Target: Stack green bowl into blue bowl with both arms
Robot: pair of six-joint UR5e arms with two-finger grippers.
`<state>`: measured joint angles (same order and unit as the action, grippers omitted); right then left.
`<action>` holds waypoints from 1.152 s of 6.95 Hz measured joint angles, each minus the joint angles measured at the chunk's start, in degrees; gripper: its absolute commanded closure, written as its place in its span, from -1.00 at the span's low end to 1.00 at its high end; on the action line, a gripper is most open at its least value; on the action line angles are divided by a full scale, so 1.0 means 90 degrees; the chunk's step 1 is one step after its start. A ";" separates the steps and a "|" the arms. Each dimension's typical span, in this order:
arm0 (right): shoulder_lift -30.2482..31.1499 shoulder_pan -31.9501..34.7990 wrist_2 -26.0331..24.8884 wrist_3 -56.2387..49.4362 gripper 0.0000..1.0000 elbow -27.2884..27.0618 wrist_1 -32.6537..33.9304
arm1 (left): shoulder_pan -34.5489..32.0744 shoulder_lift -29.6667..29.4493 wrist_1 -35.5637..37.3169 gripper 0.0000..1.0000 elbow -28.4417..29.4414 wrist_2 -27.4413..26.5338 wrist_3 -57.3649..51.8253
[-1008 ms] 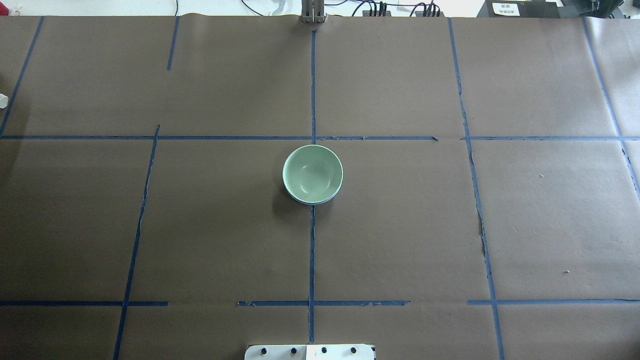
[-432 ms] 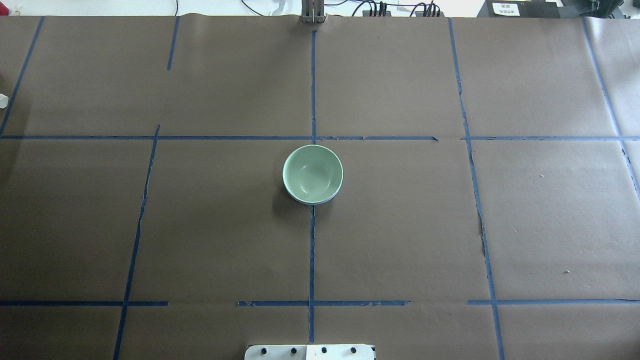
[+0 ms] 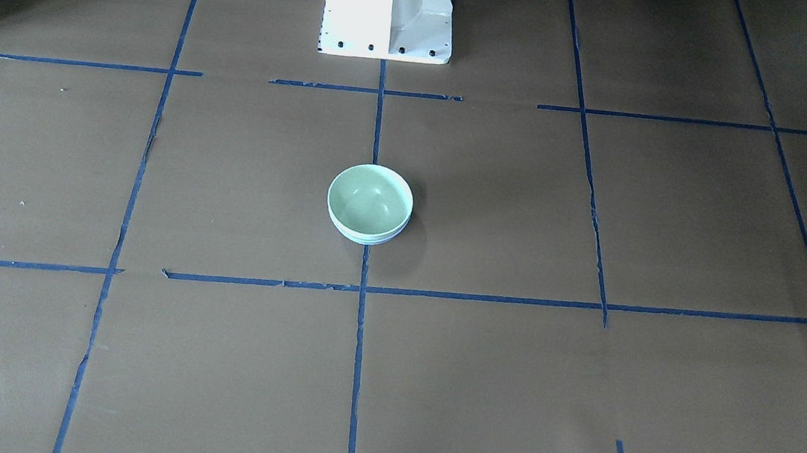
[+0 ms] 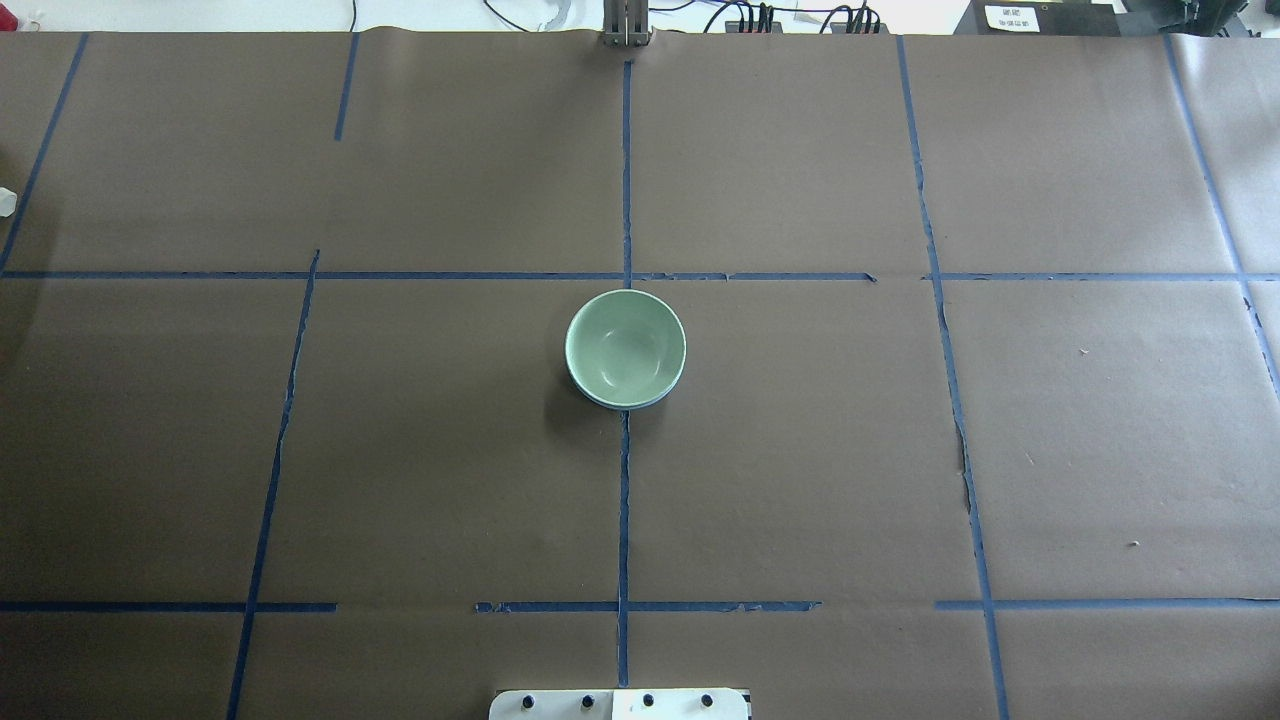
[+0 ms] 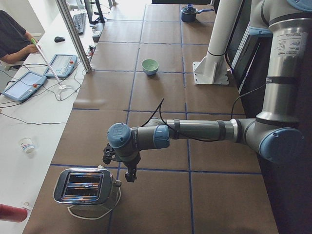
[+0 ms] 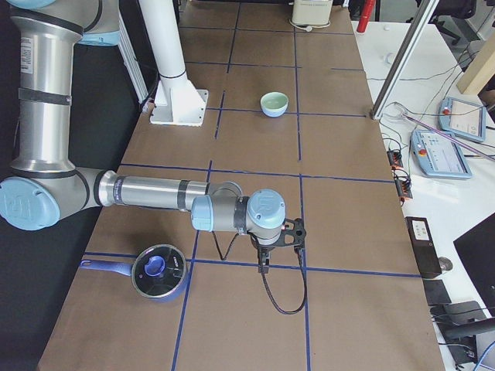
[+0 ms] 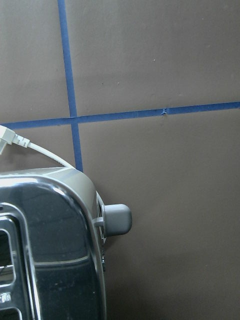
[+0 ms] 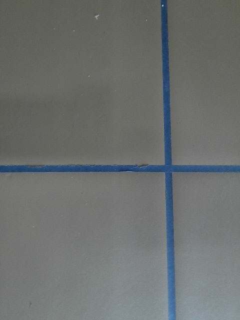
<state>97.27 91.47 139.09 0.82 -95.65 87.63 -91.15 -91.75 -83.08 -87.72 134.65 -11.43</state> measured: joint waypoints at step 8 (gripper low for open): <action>-0.0026 0.0052 -0.0103 -0.0004 -1.00 -0.0016 0.0023 | 0.0001 0.0016 -0.0022 -1.00 0.0136 0.0002 -0.0011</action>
<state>97.03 91.93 138.17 0.79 -95.79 87.84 -91.14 -91.61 -83.28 -86.49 134.67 -11.53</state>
